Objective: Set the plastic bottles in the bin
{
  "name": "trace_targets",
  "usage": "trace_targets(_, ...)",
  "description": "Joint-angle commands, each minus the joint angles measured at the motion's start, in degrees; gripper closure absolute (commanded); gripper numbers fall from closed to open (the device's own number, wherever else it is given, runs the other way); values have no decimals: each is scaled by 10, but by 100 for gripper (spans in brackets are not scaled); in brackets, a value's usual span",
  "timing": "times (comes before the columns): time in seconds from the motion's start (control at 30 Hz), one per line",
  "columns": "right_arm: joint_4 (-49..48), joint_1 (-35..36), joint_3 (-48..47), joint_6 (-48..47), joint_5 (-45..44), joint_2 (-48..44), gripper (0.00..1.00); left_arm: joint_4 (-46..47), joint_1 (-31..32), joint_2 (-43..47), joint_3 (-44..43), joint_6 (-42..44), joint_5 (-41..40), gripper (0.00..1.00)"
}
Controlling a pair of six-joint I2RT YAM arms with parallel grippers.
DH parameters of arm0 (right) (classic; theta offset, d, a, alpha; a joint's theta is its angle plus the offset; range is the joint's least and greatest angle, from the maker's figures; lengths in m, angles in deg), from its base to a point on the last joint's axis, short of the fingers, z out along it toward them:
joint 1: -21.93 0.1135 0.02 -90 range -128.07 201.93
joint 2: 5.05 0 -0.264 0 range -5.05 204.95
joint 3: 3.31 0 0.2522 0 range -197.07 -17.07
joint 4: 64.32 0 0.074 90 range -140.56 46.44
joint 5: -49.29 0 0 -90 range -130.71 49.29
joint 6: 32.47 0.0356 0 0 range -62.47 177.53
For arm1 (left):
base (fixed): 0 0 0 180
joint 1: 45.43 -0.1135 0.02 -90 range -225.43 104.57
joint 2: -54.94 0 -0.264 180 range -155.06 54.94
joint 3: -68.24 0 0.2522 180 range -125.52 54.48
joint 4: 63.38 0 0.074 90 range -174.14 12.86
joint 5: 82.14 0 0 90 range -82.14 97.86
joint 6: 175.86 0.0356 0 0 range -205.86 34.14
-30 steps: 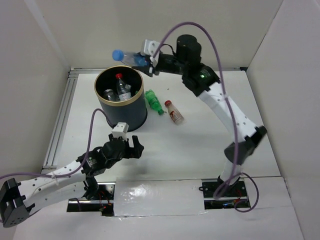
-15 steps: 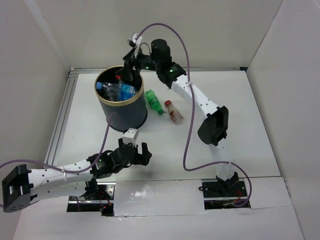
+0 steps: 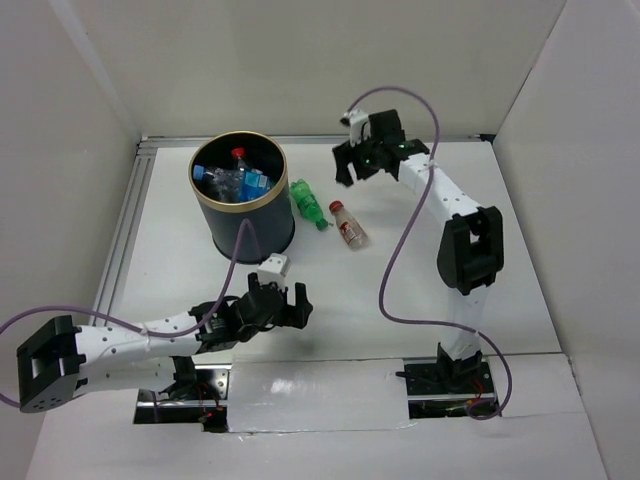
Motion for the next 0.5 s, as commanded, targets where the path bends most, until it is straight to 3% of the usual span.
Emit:
trace_targets(0.0,85,24,31,-51,-15,13,10,19,7,-12,-33,7,-11,0)
trace_targets(0.03,90,24,38,-51,-9,20,0,19,7,-18,-41,7,-11,0)
trace_targets(0.2,103,24,66,-51,-24,70,0,-10,12,-31,-73,7,-42,0)
trace_targets(0.3,97,24,92,-45,-33,86,6,-23,18,-36,-88,7,-62,0)
trace_targets(0.47,84,29,134,-45,-32,93,31,-40,18,-48,-100,-6,-82,0)
